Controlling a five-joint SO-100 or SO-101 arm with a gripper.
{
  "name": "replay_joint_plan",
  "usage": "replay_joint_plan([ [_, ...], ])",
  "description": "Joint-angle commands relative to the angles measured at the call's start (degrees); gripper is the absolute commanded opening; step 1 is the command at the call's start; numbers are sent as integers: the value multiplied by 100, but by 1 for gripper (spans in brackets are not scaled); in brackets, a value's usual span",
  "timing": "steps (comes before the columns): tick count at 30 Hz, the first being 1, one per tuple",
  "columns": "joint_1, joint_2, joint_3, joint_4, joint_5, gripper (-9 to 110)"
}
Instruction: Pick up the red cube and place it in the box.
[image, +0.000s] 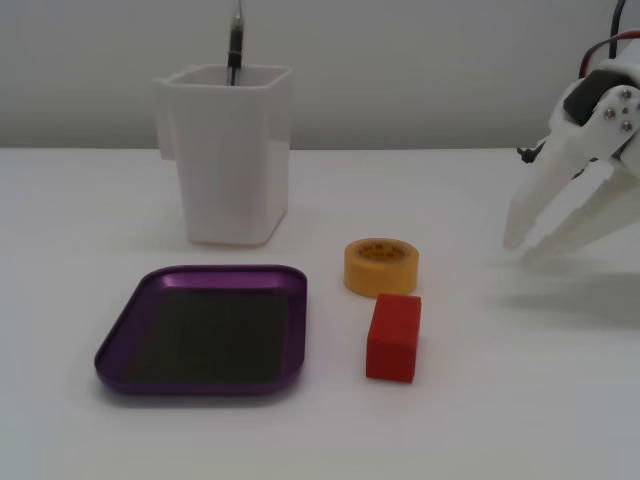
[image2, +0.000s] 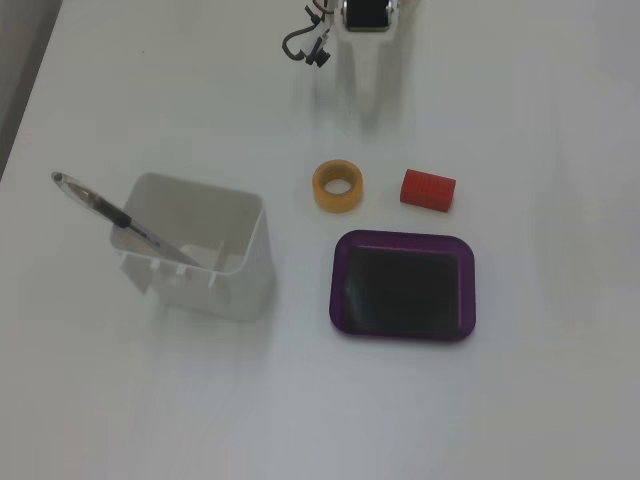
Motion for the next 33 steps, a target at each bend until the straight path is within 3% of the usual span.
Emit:
replay_joint_plan([
  [1, -79, 492, 35, 18, -53, 2],
  [23, -70, 492, -18, 18, 0, 2],
  [33, -53, 387, -1099, 18, -220, 3],
])
